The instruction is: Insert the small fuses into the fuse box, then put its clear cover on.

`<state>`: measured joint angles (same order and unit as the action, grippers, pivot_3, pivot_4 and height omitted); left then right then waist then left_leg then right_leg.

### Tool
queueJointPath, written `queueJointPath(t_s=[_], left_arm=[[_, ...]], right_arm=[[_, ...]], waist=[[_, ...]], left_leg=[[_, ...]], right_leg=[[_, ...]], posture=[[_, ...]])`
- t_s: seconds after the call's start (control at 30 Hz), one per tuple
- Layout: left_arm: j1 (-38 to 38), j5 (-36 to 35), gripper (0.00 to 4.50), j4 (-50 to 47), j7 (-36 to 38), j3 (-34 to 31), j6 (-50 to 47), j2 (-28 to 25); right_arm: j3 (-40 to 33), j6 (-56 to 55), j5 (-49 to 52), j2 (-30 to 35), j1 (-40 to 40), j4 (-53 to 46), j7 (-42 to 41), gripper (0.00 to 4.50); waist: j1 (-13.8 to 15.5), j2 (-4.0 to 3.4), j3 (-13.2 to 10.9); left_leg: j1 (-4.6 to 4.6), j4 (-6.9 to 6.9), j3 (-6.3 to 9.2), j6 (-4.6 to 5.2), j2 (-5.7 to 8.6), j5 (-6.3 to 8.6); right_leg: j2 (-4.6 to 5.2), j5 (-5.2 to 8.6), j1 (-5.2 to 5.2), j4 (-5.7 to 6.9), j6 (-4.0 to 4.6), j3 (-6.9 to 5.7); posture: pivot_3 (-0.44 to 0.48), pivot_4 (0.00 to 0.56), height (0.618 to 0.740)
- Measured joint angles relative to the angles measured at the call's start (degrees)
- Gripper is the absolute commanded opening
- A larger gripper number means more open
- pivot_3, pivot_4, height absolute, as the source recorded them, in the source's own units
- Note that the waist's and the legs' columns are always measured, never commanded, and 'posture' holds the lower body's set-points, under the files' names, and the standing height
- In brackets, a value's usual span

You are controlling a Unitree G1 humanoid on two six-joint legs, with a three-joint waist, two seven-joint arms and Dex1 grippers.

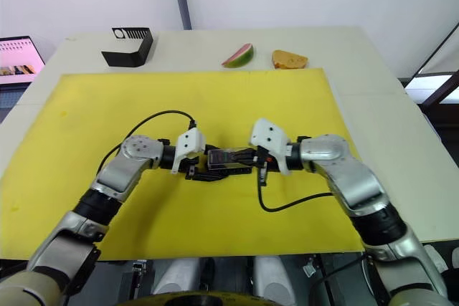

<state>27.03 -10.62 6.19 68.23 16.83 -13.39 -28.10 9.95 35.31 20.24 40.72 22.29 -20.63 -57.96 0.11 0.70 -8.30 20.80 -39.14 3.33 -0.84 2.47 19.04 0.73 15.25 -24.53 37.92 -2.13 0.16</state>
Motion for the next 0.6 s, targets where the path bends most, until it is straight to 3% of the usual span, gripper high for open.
queueJointPath(t_s=[0.03, 0.07, 0.23, 0.3, 0.5, 0.6], left_arm=[[-2.4, -1.7, 4.36, -3.4, 0.5, -2.0, -2.2, -3.0], [-4.0, -2.9, 4.5, -5.2, 0.9, -3.4, -3.7, -5.2], [-12.3, -13.7, 4.5, -18.0, 3.6, -15.3, -15.4, -17.5], [-14.5, -17.5, 4.5, -21.1, 3.8, -21.0, -19.4, -21.5], [-23.3, -21.8, 4.5, -23.0, 10.3, -37.2, -22.6, -35.8], [-25.0, -22.7, 4.5, -22.8, 13.5, -43.4, -22.8, -39.9]], right_arm=[[-3.9, 1.6, 2.5, 2.7, -0.7, -1.7, -0.9, 0.6], [-6.7, 2.4, 3.9, 4.5, -1.1, -2.4, -1.6, 0.92], [-18.9, 5.3, 11.6, 15.4, -7.1, -6.2, -8.5, 3.57], [-22.9, 6.5, 13.9, 18.8, -9.2, -6.0, -11.1, 4.43], [-33.7, 7.3, 17.2, 28.0, -13.4, -1.7, -19.4, 4.43], [-36.0, 7.0, 17.7, 29.7, -13.4, 0.5, -21.4, 4.43]], waist=[[-0.2, -0.09, -0.1], [-0.3, -0.14, -0.1], [0.3, -0.21, -0.5], [0.6, -0.26, -0.6], [0.6, -0.39, -1.0], [0.6, -0.45, -1.0]], left_leg=[[0.14, -0.01, 0.0, 0.0, -0.01, 0.0], [0.14, 0.0, 0.02, 0.0, -0.01, 0.0], [0.19, -0.02, 0.03, 0.01, -0.02, 0.0], [0.19, -0.04, 0.01, 0.02, -0.02, 0.01], [0.2, 0.01, 0.01, 0.05, -0.03, 0.02], [0.19, 0.02, 0.0, 0.05, -0.03, 0.03]], right_leg=[[0.0, 0.0, -0.13, 0.02, 0.0, 0.0], [0.0, 0.0, -0.14, 0.02, 0.0, -0.01], [0.02, 0.0, -0.11, -0.06, 0.0, -0.03], [0.05, 0.0, -0.07, -0.11, 0.0, -0.03], [0.05, 0.0, -0.04, -0.26, 0.01, -0.08], [0.07, 0.0, -0.02, -0.3, 0.02, -0.08]], posture=[[0.0, 0.15, 0.74], [0.0, 0.15, 0.74], [0.0, 0.15, 0.74], [0.0, 0.15, 0.74], [0.0, 0.15, 0.74], [0.0, 0.15, 0.74]])
